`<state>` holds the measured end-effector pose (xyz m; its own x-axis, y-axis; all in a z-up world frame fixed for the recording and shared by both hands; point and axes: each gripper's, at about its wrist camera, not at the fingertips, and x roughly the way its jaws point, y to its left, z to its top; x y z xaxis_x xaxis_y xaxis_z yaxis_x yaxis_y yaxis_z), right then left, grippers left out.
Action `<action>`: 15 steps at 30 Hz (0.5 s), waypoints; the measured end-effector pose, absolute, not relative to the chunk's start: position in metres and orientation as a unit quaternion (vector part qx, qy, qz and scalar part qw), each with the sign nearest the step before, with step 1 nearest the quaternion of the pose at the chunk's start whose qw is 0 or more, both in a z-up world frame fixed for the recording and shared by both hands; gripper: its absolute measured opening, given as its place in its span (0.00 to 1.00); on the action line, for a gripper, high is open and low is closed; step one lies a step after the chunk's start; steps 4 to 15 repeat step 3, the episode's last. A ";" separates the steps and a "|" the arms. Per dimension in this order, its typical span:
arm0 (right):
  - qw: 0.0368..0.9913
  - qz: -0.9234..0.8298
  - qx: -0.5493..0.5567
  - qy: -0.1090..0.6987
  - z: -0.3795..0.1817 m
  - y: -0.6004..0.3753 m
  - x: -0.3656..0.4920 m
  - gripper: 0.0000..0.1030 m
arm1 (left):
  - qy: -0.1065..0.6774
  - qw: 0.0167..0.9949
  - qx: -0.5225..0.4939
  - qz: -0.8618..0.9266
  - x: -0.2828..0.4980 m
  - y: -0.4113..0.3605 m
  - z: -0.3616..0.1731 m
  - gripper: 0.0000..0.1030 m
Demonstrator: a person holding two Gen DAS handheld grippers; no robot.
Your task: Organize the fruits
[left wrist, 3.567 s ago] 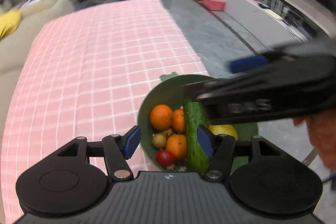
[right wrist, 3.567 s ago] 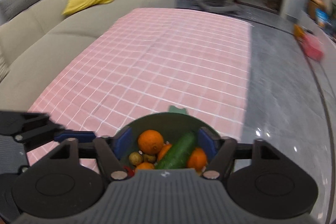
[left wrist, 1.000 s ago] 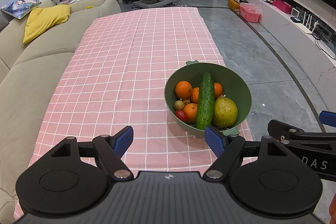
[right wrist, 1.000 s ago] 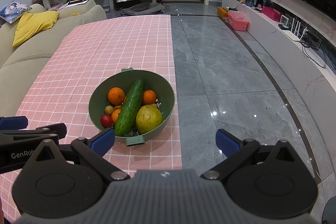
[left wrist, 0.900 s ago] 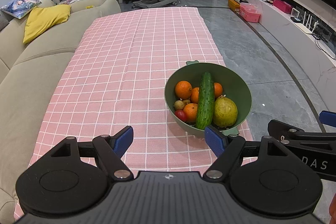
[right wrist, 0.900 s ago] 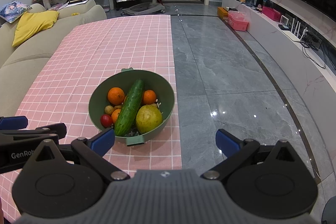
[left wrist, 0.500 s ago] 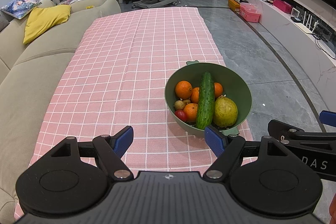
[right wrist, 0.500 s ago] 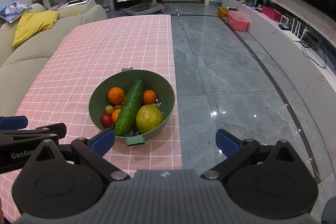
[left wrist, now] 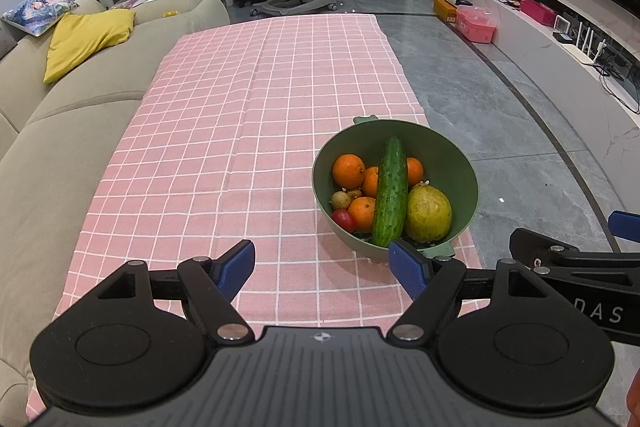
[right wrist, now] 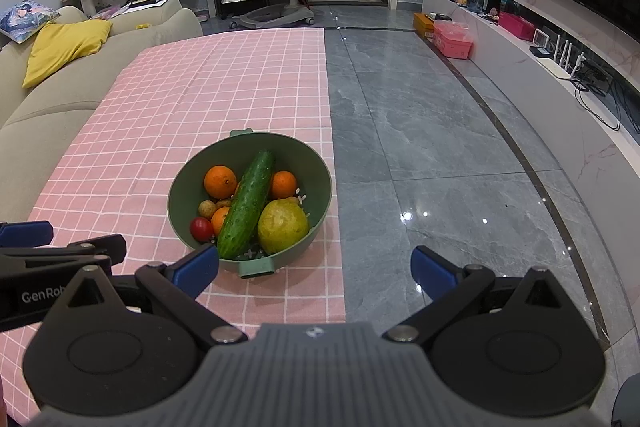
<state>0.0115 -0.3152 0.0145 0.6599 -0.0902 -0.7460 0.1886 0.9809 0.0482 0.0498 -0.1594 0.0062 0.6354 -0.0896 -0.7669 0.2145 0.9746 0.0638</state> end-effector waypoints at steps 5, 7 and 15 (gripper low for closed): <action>0.909 -0.076 0.063 0.404 0.014 -0.316 0.011 0.95 | 0.415 0.903 0.069 -0.093 0.049 -0.159 0.007 0.80; 0.909 -0.076 0.063 0.404 0.014 -0.316 0.011 0.95 | 0.415 0.903 0.069 -0.093 0.049 -0.159 0.007 0.80; 0.909 -0.076 0.063 0.404 0.014 -0.316 0.011 0.95 | 0.415 0.903 0.069 -0.093 0.049 -0.159 0.007 0.80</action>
